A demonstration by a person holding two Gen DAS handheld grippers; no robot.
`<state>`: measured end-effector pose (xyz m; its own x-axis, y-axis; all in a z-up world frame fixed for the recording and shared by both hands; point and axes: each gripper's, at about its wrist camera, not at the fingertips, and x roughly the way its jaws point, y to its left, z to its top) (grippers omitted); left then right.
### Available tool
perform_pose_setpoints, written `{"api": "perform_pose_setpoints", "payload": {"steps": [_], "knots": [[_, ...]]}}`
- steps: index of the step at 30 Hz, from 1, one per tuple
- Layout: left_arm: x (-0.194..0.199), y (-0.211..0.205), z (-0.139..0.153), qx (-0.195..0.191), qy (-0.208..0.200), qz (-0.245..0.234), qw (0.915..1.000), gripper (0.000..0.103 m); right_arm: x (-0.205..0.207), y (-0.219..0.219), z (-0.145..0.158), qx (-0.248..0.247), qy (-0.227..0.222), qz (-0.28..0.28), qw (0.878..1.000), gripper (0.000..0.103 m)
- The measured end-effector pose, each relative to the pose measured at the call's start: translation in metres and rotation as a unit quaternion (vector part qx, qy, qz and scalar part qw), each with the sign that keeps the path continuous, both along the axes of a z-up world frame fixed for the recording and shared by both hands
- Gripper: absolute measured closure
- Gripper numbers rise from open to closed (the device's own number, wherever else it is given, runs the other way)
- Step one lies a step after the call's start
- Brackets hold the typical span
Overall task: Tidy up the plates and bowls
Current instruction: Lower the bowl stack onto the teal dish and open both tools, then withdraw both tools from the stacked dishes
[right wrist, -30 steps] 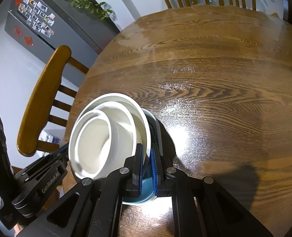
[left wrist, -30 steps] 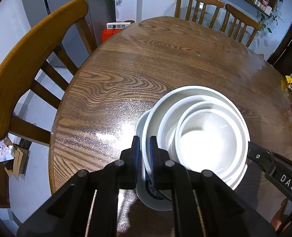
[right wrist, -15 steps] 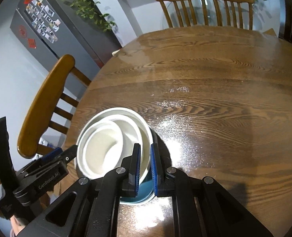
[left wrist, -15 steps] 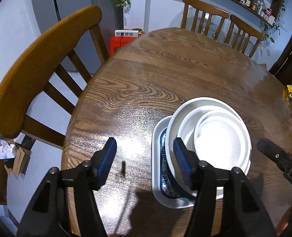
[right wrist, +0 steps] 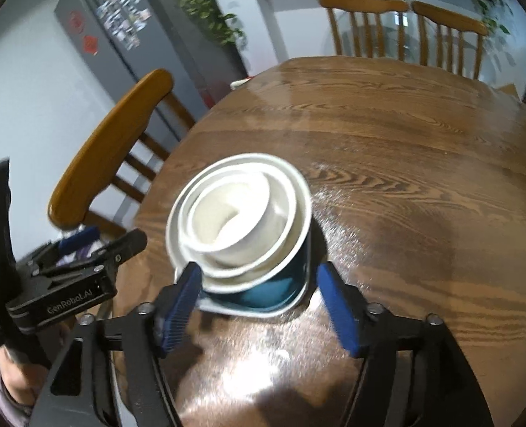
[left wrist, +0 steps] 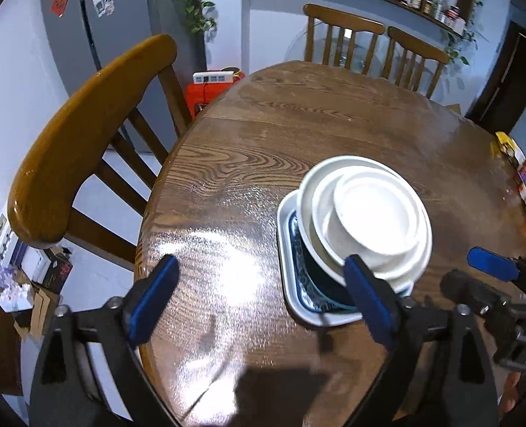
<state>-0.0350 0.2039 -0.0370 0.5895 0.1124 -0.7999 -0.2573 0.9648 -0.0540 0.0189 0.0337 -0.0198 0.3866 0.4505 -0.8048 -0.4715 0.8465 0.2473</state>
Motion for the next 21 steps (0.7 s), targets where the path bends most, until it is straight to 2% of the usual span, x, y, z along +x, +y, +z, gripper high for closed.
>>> {"api": "perform_pose_setpoints", "payload": {"steps": [2,4,7,15,19,21], "knots": [[-0.006,-0.003,0.002,0.002,-0.003,-0.009,0.9999,0.001,-0.007,0.002,-0.001,-0.007,-0.002,0.011,1.000,0.023],[-0.011,-0.005,0.002,0.000,-0.003,-0.016,0.9999,0.001,-0.014,0.002,-0.001,-0.016,-0.010,0.017,1.000,0.012],[-0.016,-0.005,0.004,0.002,-0.003,-0.019,0.9998,0.001,-0.022,0.004,-0.003,-0.034,-0.024,0.024,0.999,0.009],[-0.024,-0.016,0.007,0.052,0.003,-0.037,0.9980,0.001,-0.037,0.001,0.000,-0.063,-0.056,0.028,0.996,0.008],[-0.030,-0.018,0.005,0.029,0.001,-0.062,0.9977,0.001,-0.041,0.001,0.001,-0.070,-0.063,0.029,0.995,0.007],[-0.031,-0.018,0.004,0.031,0.001,-0.062,0.9976,0.001,-0.042,0.001,0.001,-0.070,-0.065,0.028,0.995,0.007]]}}
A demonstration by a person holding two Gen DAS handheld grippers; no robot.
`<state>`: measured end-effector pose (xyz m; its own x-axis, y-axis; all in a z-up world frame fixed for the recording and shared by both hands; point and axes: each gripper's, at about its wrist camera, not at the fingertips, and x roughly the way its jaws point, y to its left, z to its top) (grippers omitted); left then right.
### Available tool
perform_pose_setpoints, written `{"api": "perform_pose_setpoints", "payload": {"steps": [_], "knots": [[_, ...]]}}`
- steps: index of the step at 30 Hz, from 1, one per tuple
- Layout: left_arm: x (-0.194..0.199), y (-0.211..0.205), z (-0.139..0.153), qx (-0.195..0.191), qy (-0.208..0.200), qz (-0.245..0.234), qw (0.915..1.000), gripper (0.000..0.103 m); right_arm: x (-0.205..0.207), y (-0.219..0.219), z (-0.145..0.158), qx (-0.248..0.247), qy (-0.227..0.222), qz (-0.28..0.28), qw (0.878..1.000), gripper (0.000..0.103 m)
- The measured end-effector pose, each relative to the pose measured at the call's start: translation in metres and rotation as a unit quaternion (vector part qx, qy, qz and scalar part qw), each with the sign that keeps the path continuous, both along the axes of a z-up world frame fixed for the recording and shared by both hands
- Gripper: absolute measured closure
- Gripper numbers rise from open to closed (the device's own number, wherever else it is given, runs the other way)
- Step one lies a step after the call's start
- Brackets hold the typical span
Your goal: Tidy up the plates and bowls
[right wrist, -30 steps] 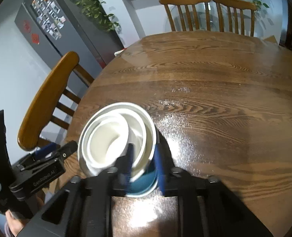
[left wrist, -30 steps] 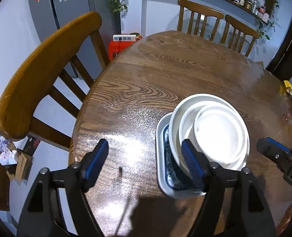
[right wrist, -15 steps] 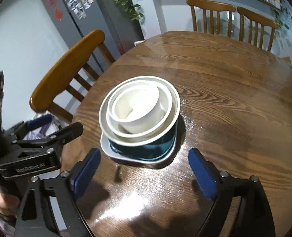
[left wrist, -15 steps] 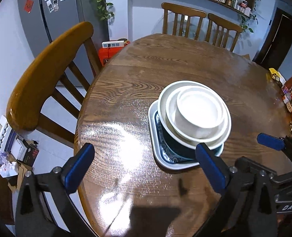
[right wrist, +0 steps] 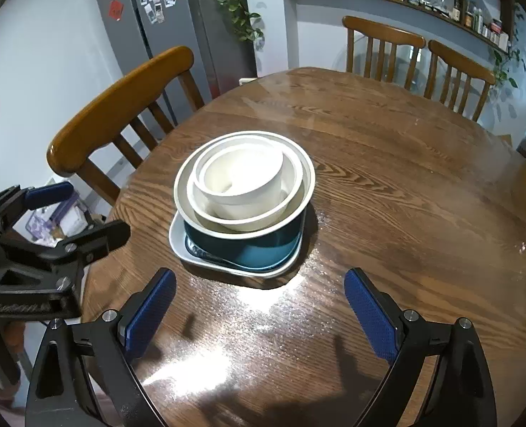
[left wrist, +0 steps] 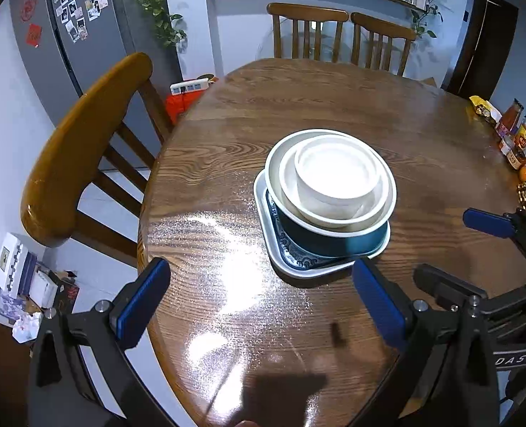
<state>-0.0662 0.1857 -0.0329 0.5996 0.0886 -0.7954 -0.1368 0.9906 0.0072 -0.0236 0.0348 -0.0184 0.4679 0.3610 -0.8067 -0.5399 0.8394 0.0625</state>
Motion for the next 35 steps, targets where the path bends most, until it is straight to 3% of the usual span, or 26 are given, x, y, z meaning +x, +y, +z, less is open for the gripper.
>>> {"api": "perform_pose_setpoints", "payload": {"steps": [14,35], "knots": [[-0.0083,-0.0035,0.0031,0.026,-0.015,0.017,0.9994,0.001,-0.0052,-0.0018,0.0052,-0.001,-0.010,-0.001,1.000,0.007],[-0.0049,-0.0054,-0.0029,0.028,-0.008,0.017,0.9994,0.001,-0.0008,-0.0007,0.0063,0.003,-0.006,-0.005,1.000,0.007]]}}
